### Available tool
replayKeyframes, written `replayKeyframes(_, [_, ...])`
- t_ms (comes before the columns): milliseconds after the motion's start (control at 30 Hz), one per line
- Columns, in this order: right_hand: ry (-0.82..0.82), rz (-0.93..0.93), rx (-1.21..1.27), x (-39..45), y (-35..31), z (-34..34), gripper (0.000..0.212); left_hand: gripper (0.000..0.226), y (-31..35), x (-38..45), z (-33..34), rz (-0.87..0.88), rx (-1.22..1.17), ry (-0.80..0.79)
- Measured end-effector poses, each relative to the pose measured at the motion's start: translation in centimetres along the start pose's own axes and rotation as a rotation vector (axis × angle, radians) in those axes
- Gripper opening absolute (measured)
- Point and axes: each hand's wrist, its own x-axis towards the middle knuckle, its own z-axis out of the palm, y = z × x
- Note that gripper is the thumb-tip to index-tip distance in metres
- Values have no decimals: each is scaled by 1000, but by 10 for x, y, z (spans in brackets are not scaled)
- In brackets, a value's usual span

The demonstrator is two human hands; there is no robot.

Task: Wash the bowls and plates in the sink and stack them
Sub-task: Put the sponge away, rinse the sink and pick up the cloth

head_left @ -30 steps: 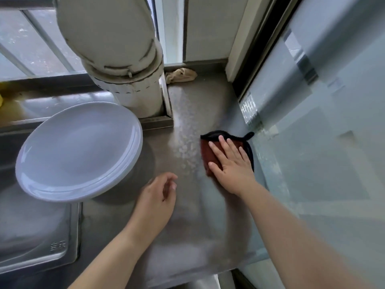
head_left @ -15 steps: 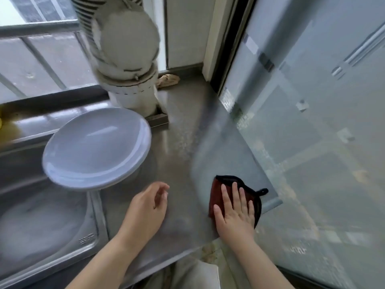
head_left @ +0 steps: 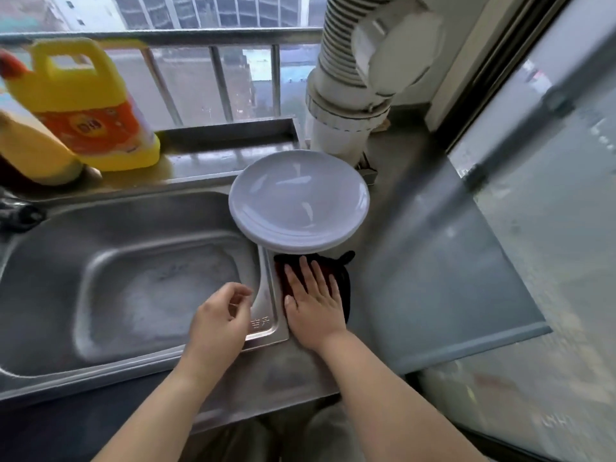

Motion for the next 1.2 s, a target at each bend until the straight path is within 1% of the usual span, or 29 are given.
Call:
replayKeyframes(100, [-81, -55, 117, -1, 5, -17, 58, 16, -4, 5, -8, -45, -65, 15])
replayKeyframes(133, [-70, -68, 186, -3, 8, -24, 57, 14, -2, 8, -10, -60, -90, 13])
replayKeyframes(167, [-2, -50, 278, -6, 12, -30, 54, 13, 1, 13, -12, -71, -115, 10])
replayKeyframes(200, [124, -6, 391, -9, 18, -35, 46, 11, 5, 18, -14, -80, -143, 7])
replayKeyframes(267, [434, 169, 651, -15, 23, -54, 19, 10, 17, 31, -19, -85, -206, 13])
replayKeyframes(300, [520, 266, 791, -12, 25, -67, 18, 10, 23, 39, -22, -82, -225, 24])
replayKeyframes(333, [528, 351, 925, -6, 26, -82, 22, 9, 28, 46, -24, -81, -232, 37])
replayKeyframes(400, [398, 419, 1103, 12, 33, -110, 36, 9, 34, 60, -26, -83, -226, 60])
replayKeyframes(433, [316, 422, 1130, 22, 36, -122, 38, 10, 35, 68, -25, -95, -219, 71])
replayKeyframes(500, [174, 468, 1110, 35, 38, -137, 33, 16, 38, 82, -24, -161, -221, 64])
replayKeyframes(567, [109, 466, 1078, 40, 38, -141, 22, 26, 42, 93, -20, -276, -293, -4])
replayKeyframes(633, [126, 420, 1072, 42, 39, -140, 12, 30, 49, 102, -17, -350, -358, -66])
replayKeyframes(667, [144, 404, 1055, 44, 41, -139, 10, 30, 53, 103, -18, -365, -373, -73])
replayKeyframes(767, [187, 361, 1035, 44, 43, -133, 15, 40, 58, 103, -18, -356, -392, -17])
replayKeyframes(933, [242, 332, 995, 30, 51, -132, 15, 28, 72, 79, -18, -334, -365, 38])
replayKeyframes(967, [252, 328, 1003, 25, 56, -133, 19, 24, 77, 73, -18, -310, -360, 46])
replayKeyframes(1067, [274, 318, 1040, 4, 74, -137, 45, 3, 99, 56, -12, -218, -324, 62])
replayKeyframes(1100, [298, 312, 1068, -4, 83, -139, 42, 3, 105, 52, -7, -192, -324, 47])
replayKeyframes(1167, [352, 327, 1151, -21, 105, -143, 20, 12, 115, 47, 11, -148, -331, -29])
replayKeyframes(1200, [374, 350, 1188, -30, 118, -146, 16, 14, 119, 46, 22, -137, -324, -87])
